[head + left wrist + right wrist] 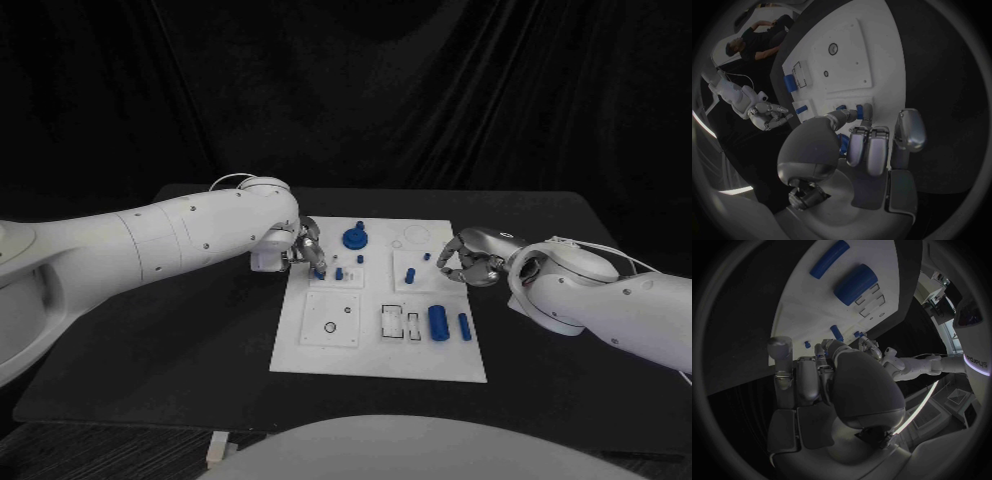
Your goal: Assemble the parts on the task board
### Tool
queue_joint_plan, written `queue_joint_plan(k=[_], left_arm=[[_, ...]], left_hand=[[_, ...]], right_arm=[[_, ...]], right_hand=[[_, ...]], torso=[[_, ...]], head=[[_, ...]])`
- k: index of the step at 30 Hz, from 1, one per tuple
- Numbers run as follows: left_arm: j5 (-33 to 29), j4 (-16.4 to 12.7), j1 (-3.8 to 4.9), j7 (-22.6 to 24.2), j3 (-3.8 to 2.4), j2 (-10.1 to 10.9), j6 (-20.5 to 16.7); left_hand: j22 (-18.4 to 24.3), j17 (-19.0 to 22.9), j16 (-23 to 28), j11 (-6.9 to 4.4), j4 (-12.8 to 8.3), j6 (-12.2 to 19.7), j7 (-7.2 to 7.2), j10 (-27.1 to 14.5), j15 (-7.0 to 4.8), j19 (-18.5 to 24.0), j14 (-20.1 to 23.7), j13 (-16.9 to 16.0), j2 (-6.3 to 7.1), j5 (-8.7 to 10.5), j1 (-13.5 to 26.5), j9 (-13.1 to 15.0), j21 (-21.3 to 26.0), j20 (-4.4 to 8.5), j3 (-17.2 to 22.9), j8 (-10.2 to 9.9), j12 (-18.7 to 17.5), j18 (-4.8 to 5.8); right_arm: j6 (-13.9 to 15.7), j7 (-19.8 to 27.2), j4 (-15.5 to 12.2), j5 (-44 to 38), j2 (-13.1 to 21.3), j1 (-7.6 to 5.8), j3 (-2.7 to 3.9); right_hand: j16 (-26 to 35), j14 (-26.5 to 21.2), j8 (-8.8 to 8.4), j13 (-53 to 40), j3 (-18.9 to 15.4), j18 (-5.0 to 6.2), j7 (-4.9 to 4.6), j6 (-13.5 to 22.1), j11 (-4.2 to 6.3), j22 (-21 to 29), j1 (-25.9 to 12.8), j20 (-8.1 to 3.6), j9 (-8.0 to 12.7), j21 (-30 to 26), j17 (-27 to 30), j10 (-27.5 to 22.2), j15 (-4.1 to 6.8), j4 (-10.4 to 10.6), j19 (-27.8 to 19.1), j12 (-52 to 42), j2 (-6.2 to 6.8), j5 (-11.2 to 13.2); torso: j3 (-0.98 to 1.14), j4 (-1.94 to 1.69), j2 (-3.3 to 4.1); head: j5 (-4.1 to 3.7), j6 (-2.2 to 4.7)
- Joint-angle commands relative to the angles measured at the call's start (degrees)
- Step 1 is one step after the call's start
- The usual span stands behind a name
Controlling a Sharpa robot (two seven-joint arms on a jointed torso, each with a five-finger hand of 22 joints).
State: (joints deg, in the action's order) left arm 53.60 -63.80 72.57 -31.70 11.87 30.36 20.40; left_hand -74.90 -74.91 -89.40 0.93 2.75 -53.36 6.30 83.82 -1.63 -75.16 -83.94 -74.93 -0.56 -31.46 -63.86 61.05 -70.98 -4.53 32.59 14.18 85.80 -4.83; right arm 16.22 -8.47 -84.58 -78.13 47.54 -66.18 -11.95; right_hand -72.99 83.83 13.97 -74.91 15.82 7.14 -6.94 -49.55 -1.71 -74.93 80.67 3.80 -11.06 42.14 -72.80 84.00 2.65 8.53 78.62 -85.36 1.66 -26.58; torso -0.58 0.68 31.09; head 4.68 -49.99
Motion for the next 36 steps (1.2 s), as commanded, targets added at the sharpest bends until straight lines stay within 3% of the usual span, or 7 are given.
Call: queue_joint_plan(k=[1, 14, 17, 18, 23, 26, 36], left_arm=[[0.01, 0.07, -0.71, -0.19, 0.27, -0.25, 0.80], [0.01, 0.33, -0.99, -0.09, 0.27, -0.51, 0.87], [0.01, 0.43, -1.09, -0.15, 0.27, -0.63, 1.04], [0.01, 0.45, -1.14, -0.16, 0.27, -0.66, 1.05], [0.01, 0.52, -1.32, -0.23, 0.27, -0.74, 0.97], [0.01, 0.57, -1.39, -0.27, 0.27, -0.78, 0.97], [0.01, 0.54, -1.48, -0.24, 0.27, -0.77, 0.83]], left_hand=[[-8.48, -13.96, -0.13, -0.22, -5.54, -1.90, -1.54, 0.81, -0.37, -0.43, -5.12, -10.40, -0.73, -0.36, -0.73, 0.00, -0.18, 0.10, 5.09, -0.27, 0.21, -0.19], [-8.42, -13.90, -0.10, -0.21, -5.56, -1.94, -1.52, 0.73, -0.37, -0.30, -5.08, -10.33, -0.77, -0.26, -0.66, -0.17, 0.00, 0.11, 5.12, -0.44, 0.15, -0.23], [-8.39, -13.76, -0.04, -0.17, -5.65, -2.05, -1.46, 0.62, -0.35, -0.24, -4.96, -10.22, -0.96, 0.83, -0.43, -0.82, 0.08, 0.13, 5.07, -1.12, 0.05, -0.23], [-8.37, -13.69, -0.01, -0.14, -5.66, -2.04, -1.44, 0.56, -0.33, -0.20, -4.91, -10.16, -1.05, 1.54, -0.37, -1.11, 0.13, 0.12, 5.00, -1.42, -0.01, -0.24], [-8.13, -13.44, 0.11, 0.12, -4.01, -1.95, -1.33, 0.27, 0.04, 0.16, -4.71, -9.84, -1.70, 11.72, 1.08, -4.08, 1.01, -0.29, 1.42, -4.16, -0.25, -0.30], [-8.00, -13.26, 0.19, 0.11, -3.22, -2.00, -1.44, 0.09, 0.02, 0.36, -4.56, -9.72, -1.90, 15.50, 1.31, -4.83, 1.60, -0.35, -0.52, -4.79, -0.35, -0.39], [-7.91, -13.06, 0.28, 0.06, -1.49, -2.38, -1.58, -0.19, 0.05, 0.50, -4.39, -9.56, -1.84, 19.28, 2.13, -6.01, 2.36, -0.33, -4.02, -5.68, -0.46, -0.49]], right_arm=[[0.27, -0.75, 0.03, -0.13, -0.02, 0.14, 0.03], [0.31, -0.70, 0.22, -0.13, -0.25, 0.14, 0.03], [0.32, -0.68, 0.24, -0.13, -0.30, 0.14, 0.03], [0.32, -0.67, 0.24, -0.13, -0.31, 0.14, 0.03], [0.33, -0.65, 0.25, -0.13, -0.32, 0.14, 0.03], [0.31, -0.65, 0.25, -0.13, -0.30, 0.14, 0.03], [0.18, -0.63, 0.38, -0.13, -0.44, 0.28, 0.03]], right_hand=[[0.25, 1.87, 0.36, -8.42, 0.29, 0.74, 0.06, -0.48, -0.12, -4.33, -0.52, -0.03, -0.06, -0.37, 0.07, 0.82, -0.35, -0.08, -0.55, 0.30, 0.11, -0.18], [0.25, 1.87, 0.36, -8.42, 0.29, 0.74, 0.06, -0.48, -0.12, -4.33, -0.52, -0.03, -0.06, -0.37, 0.07, 0.82, -0.35, -0.08, -0.55, 0.30, 0.11, -0.18], [0.25, 1.87, 0.36, -8.42, 0.29, 0.74, 0.06, -0.48, -0.12, -4.33, -0.52, -0.03, -0.06, -0.37, 0.07, 0.82, -0.35, -0.08, -0.55, 0.30, 0.11, -0.18], [0.25, 1.87, 0.36, -8.42, 0.29, 0.74, 0.06, -0.48, -0.12, -4.33, -0.52, -0.03, -0.06, -0.37, 0.07, 0.82, -0.35, -0.08, -0.55, 0.30, 0.11, -0.18], [0.25, 1.87, 0.36, -8.42, 0.29, 0.74, 0.06, -0.48, -0.12, -4.33, -0.52, -0.03, -0.06, -0.37, 0.07, 0.82, -0.35, -0.08, -0.55, 0.30, 0.11, -0.18], [0.25, 1.87, 0.36, -8.42, 0.29, 0.74, 0.06, -0.48, -0.12, -4.33, -0.52, -0.03, -0.06, -0.37, 0.07, 0.82, -0.35, -0.08, -0.55, 0.30, 0.11, -0.18], [0.26, 1.86, 0.39, -8.48, 0.53, 0.74, 0.09, -0.46, -0.10, -4.36, -0.77, -0.07, -0.07, -0.44, 0.08, 0.87, -0.30, -0.27, -0.52, 0.25, 0.15, -0.17]], torso=[[-0.02, 0.04, -0.01], [-0.02, -0.01, 0.04], [-0.01, -0.03, 0.05], [0.00, -0.05, 0.05], [0.00, -0.03, 0.06], [0.00, -0.05, 0.03], [-0.04, 0.01, 0.04]], head=[[-0.01, -0.01], [0.05, -0.01], [0.04, -0.01], [0.02, -0.01], [-0.07, -0.01], [-0.02, -0.01], [0.24, -0.01]])
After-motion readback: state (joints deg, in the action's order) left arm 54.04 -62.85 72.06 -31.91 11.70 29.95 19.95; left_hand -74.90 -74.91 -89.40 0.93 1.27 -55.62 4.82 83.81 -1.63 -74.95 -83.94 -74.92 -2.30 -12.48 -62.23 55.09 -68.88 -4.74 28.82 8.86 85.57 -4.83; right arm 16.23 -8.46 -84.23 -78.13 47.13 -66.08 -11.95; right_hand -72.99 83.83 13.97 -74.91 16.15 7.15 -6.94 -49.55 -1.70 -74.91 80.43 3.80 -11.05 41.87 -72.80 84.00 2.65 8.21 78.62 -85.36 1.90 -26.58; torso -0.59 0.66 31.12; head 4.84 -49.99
